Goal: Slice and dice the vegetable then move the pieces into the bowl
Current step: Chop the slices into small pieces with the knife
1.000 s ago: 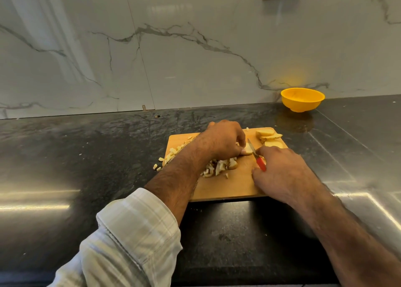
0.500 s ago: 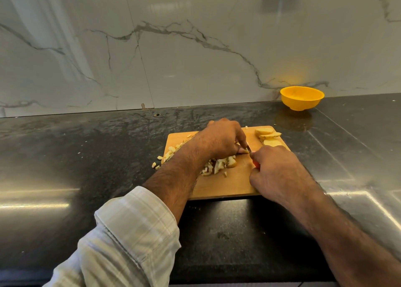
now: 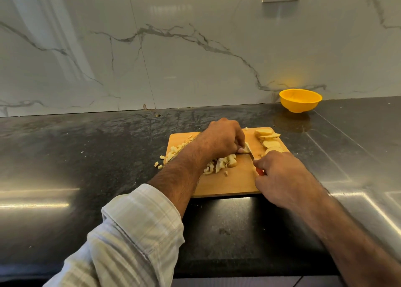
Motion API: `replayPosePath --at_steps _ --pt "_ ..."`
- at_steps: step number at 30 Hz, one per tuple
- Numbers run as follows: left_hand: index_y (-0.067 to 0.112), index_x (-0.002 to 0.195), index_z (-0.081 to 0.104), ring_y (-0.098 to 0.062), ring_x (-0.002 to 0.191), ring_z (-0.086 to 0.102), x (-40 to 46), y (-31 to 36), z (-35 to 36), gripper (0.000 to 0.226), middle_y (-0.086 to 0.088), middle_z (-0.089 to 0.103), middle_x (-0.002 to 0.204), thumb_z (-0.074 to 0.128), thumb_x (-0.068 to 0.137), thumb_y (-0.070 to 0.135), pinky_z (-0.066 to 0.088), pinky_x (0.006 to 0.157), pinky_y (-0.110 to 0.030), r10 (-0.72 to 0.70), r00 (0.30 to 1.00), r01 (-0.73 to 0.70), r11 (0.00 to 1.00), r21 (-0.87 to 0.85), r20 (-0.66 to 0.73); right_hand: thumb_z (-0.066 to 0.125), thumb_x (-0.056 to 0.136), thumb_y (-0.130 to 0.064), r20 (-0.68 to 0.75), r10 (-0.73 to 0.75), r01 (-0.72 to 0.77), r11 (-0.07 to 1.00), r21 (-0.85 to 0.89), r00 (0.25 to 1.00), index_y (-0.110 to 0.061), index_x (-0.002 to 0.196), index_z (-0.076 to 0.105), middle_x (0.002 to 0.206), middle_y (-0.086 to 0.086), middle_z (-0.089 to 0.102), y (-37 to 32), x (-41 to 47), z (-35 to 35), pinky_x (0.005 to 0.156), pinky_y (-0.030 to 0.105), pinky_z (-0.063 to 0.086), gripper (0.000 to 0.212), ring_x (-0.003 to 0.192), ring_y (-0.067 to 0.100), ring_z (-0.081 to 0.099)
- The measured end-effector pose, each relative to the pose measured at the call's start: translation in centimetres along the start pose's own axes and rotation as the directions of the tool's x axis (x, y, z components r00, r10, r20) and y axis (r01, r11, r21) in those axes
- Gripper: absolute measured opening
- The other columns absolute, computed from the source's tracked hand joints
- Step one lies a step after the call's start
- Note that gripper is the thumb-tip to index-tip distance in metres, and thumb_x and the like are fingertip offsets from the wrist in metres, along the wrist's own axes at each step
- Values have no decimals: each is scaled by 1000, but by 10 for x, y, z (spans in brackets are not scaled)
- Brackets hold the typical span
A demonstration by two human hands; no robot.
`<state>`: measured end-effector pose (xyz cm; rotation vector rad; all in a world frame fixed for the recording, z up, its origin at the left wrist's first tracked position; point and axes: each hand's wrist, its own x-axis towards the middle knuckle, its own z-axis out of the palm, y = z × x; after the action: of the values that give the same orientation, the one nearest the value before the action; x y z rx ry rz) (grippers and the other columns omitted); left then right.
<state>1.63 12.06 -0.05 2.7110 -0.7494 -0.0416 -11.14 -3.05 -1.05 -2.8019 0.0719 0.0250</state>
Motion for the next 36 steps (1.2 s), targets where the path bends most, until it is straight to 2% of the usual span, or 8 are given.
replayPosePath --at_steps 5,10,17,20,26,29,33,36 --pt "22 109 82 -11 104 65 -1 -1 0 17 6 74 112 81 92 21 60 94 -36 17 1000 -17 999 -36 -4 64 93 -27 -57 3 2 996 86 998 -31 147 58 134 -4 60 -1 -8 -4 79 27 51 54 106 13 54" --pt "20 107 83 -9 96 69 0 -3 2 17 7 78 103 83 90 17 62 93 -35 14 999 -16 998 -68 -29 64 92 -30 -77 6 1 996 88 997 -30 142 61 124 -5 62 -10 -3 0 70 24 48 51 99 13 56" --pt "20 103 84 -9 93 71 1 -4 4 14 7 79 96 83 90 16 62 93 -36 -1 1000 0 995 -95 -15 65 91 -32 -67 32 -30 999 32 997 -26 136 64 123 -3 61 -19 7 6 78 26 45 46 101 13 51" --pt "20 103 84 -8 93 70 1 -3 3 14 7 79 97 84 89 15 62 93 -35 1 1000 -3 996 -89 -15 65 93 -29 -63 45 -43 999 31 997 -23 129 66 106 -5 57 -23 13 7 70 24 42 36 94 12 51" --pt "20 100 84 -7 92 70 2 -2 1 14 7 79 95 85 87 16 62 92 -34 4 1000 -7 997 -76 -30 67 94 -31 -62 51 -49 998 37 997 -22 126 67 101 -4 60 -31 17 3 75 28 50 33 92 14 57" --pt "19 99 84 -8 92 70 0 -4 1 13 6 79 95 87 86 17 63 92 -36 -7 999 4 997 -78 -46 62 94 -25 -63 33 -31 999 36 997 -24 125 69 97 -8 56 -25 4 1 62 23 45 32 80 8 51" --pt "18 99 84 -7 93 71 -6 -13 -3 13 6 79 97 86 87 15 62 94 -35 -13 999 5 988 -153 -49 63 93 -25 -89 13 -7 998 63 996 -26 135 65 126 -3 62 -21 -15 -3 71 25 43 42 95 11 49" --pt "18 98 84 -7 95 71 -8 -13 -3 13 6 79 99 86 86 13 61 96 -36 -22 998 12 984 -176 -54 64 92 -27 -110 3 8 995 96 994 -26 138 64 130 0 62 -26 -19 -4 77 28 50 46 102 15 53"
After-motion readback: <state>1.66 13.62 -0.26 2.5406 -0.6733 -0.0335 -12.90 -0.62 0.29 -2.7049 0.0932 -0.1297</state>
